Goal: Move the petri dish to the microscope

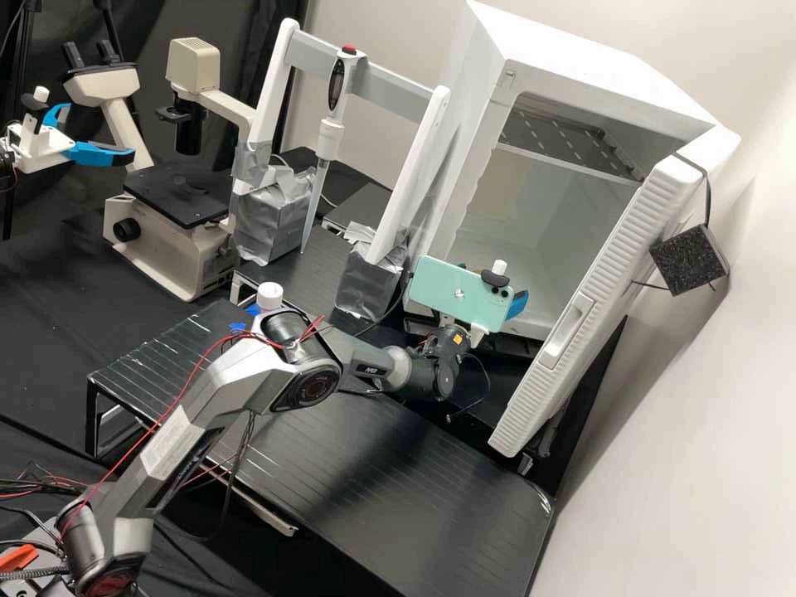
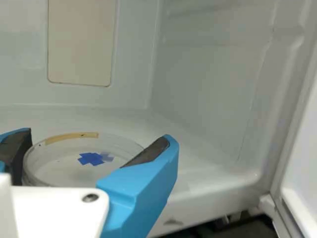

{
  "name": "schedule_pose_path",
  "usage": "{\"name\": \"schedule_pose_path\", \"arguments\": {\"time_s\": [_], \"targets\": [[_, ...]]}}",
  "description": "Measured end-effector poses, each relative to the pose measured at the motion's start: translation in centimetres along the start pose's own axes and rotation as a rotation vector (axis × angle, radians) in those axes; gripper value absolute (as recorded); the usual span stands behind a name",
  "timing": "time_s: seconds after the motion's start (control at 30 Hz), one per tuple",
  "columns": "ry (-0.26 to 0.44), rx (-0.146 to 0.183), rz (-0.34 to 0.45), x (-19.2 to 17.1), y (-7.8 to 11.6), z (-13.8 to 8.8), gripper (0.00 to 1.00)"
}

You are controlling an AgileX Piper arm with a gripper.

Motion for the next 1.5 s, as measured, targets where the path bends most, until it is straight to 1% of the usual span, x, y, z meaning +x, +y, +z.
{"name": "schedule_pose_path", "arguments": {"time_s": [0.3,0.47,0.57,0.73,0.83,0.9,0.97,1.07,1.13,1.27,1.3,1.4,1.5], "targets": [[-0.028,0.02,0.024,-3.6,1.3,0.5,0.0],[-0.004,0.028,0.055,-5.8,2.1,0.3,0.0],[0.03,0.027,0.066,-7.1,2.4,-0.1,0.0],[0.079,0.029,0.072,-10.3,2.5,-0.3,0.0],[0.082,0.039,0.066,-12.3,2.2,-0.2,0.0],[0.065,0.042,0.058,-13.6,1.9,-0.3,0.0],[0.04,0.055,0.044,-14.9,1.3,-0.5,0.0],[0.019,0.054,0.02,-16.7,0.7,-1.2,0.0],[0.003,0.056,-0.002,-18.2,0.0,-1.9,0.0],[0.0,0.036,-0.028,-20.3,-0.9,-3.8,0.0],[0.0,0.036,-0.036,-20.8,-1.2,-4.2,0.0],[0.002,0.021,-0.034,-22.2,-1.7,-5.7,0.0],[0.008,-0.002,-0.028,-23.6,-2.1,-7.1,0.0]]}}
